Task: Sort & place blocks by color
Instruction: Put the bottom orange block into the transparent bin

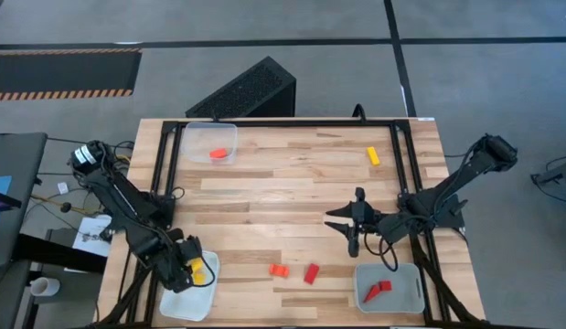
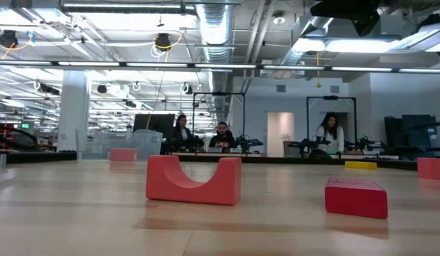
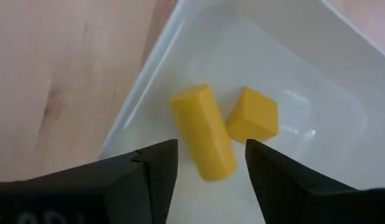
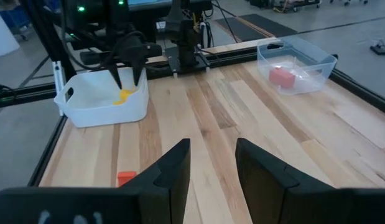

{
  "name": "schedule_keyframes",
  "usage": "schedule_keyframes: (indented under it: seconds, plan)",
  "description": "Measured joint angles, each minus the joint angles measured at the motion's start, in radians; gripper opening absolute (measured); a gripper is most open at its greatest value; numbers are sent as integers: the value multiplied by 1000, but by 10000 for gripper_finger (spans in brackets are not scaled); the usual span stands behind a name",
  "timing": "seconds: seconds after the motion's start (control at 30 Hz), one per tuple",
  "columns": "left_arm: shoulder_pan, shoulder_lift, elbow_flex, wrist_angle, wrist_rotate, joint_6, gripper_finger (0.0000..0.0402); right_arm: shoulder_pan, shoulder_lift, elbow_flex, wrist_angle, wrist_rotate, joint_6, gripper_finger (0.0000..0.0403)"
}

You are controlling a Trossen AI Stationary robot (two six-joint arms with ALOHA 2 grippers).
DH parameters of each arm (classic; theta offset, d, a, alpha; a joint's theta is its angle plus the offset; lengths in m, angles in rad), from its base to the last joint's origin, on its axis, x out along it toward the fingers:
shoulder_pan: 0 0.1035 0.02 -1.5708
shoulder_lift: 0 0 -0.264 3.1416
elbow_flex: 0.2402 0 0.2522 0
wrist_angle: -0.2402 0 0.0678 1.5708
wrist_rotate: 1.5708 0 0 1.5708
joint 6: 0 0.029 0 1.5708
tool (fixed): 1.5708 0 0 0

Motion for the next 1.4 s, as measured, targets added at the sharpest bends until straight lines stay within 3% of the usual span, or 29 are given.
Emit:
schedule_keyframes:
  seconds: [0.17,0.23,0.43,0.53,0.63,0.73,0.83,0.97,1.17,1.4]
  plan:
    - [37,-4,32,-31,75,36,186,19,0,0,0,0,0,152]
    - [47,-12,71,-48,41,58,188,20,0,0,0,0,0,152]
    - [34,-46,143,67,-449,282,182,19,0,0,0,0,0,152]
    - [33,-53,143,321,-724,567,178,19,0,0,24,0,-27,152]
    - [37,-53,145,612,-836,949,178,19,-5,0,87,-8,-93,152]
    - [69,-51,145,815,-776,1212,178,19,-22,0,126,-58,-112,152]
    - [134,-51,145,875,-639,1323,178,15,-34,0,126,-74,-121,152]
    - [253,-51,99,908,-446,1326,178,2,-34,0,128,-74,-137,152]
    - [444,-52,-77,1177,-180,1287,178,-30,-34,0,125,-80,-139,152]
    - [571,-49,-159,1166,-89,1120,178,-45,-34,0,109,-78,-138,152]
